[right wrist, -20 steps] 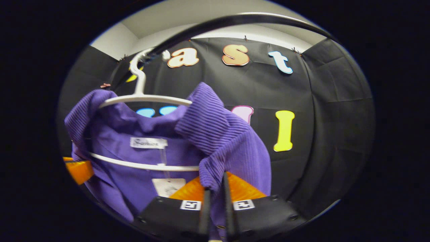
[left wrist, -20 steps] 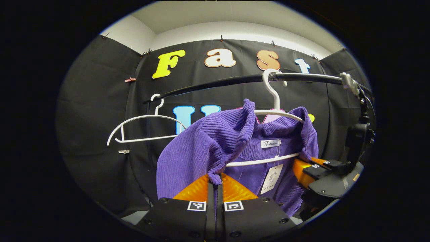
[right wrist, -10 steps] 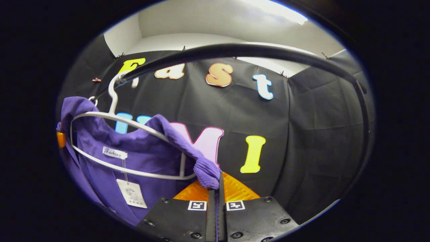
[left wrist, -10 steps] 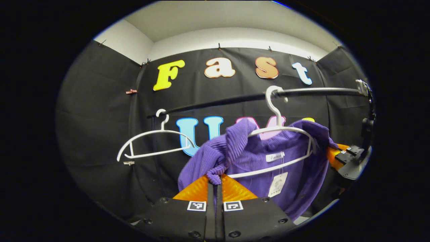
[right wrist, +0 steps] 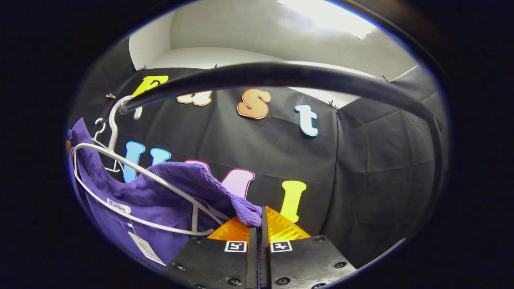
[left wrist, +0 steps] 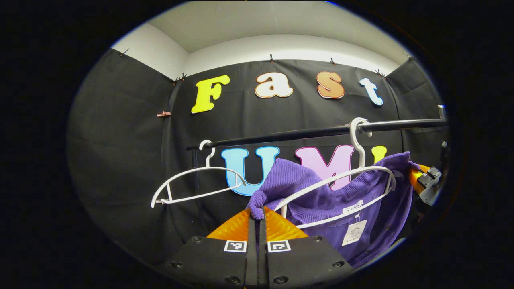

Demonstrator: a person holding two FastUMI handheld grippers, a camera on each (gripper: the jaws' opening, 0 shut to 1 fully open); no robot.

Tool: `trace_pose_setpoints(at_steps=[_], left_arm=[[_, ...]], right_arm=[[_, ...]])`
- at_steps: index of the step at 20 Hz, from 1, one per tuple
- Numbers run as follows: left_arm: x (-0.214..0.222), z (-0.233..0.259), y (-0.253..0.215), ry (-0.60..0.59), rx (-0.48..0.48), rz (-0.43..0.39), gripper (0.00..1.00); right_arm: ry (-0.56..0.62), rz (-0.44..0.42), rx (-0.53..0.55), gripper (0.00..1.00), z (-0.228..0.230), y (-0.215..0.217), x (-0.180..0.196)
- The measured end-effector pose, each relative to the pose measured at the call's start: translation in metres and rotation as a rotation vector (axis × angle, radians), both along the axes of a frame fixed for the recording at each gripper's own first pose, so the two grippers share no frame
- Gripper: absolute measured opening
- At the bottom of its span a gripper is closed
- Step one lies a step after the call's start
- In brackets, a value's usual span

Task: Grasp the clothes on the hanger with both hands and then place them into the laundry hamper below.

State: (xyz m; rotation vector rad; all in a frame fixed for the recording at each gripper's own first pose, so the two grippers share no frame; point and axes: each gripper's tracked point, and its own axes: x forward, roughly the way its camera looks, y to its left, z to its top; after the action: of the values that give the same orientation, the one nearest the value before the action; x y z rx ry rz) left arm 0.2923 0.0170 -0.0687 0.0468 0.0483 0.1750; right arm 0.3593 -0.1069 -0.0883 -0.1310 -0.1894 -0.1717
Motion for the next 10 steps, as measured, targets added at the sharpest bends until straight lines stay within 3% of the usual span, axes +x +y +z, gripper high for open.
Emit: trace_pose_setpoints(at_steps=[5,10], left_arm=[[0.022,-0.016,0.015,0.035,-0.037,-0.006,0.05],[0.025,-0.044,0.026,0.076,-0.001,0.02,0.05]], right_arm=[[0.087,0.017,-0.002,0.07,-0.047,-0.004,0.04],[0.195,0.047,0.049,0.07,-0.104,0.002,0.032]])
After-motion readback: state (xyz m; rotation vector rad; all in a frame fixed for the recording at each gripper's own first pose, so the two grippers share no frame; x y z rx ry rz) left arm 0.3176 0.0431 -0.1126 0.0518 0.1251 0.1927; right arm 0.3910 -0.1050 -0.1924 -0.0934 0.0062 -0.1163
